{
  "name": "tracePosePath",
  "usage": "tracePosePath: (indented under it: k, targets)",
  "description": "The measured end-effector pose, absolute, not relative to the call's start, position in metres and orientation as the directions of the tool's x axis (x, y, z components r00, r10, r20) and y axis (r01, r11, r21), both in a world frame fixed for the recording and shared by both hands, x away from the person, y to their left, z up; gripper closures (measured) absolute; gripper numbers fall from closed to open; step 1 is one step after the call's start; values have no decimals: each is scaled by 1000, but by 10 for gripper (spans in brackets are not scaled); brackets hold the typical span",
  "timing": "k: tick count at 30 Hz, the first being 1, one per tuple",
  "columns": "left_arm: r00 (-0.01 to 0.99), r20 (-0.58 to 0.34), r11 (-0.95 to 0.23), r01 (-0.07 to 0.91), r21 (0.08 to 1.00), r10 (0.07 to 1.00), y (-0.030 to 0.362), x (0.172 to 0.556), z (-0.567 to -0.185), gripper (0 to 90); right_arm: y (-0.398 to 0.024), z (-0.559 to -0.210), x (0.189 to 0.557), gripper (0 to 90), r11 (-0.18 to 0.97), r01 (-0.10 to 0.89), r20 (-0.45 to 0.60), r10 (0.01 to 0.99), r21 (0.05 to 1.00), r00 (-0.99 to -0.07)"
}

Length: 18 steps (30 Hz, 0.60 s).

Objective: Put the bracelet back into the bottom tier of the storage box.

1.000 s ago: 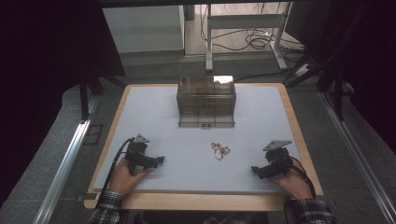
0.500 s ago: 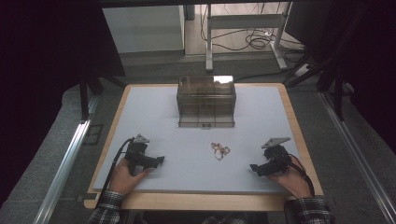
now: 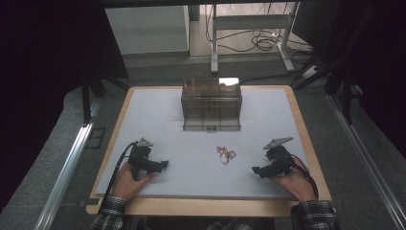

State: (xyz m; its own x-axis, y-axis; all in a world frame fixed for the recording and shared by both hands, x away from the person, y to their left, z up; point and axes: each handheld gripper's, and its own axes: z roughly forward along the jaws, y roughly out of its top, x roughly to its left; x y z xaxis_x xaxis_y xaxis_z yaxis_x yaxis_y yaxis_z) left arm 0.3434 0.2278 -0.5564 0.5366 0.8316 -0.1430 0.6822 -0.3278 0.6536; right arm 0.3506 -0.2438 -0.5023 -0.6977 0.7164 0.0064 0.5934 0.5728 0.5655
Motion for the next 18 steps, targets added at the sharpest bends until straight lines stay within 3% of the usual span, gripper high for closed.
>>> tracePosePath:
  k: [18]
  targets:
    - [536,-142,-328,682,654,832,228,343,-557,0,-216,-496,364,168,645,577,-13,672,501,-741]
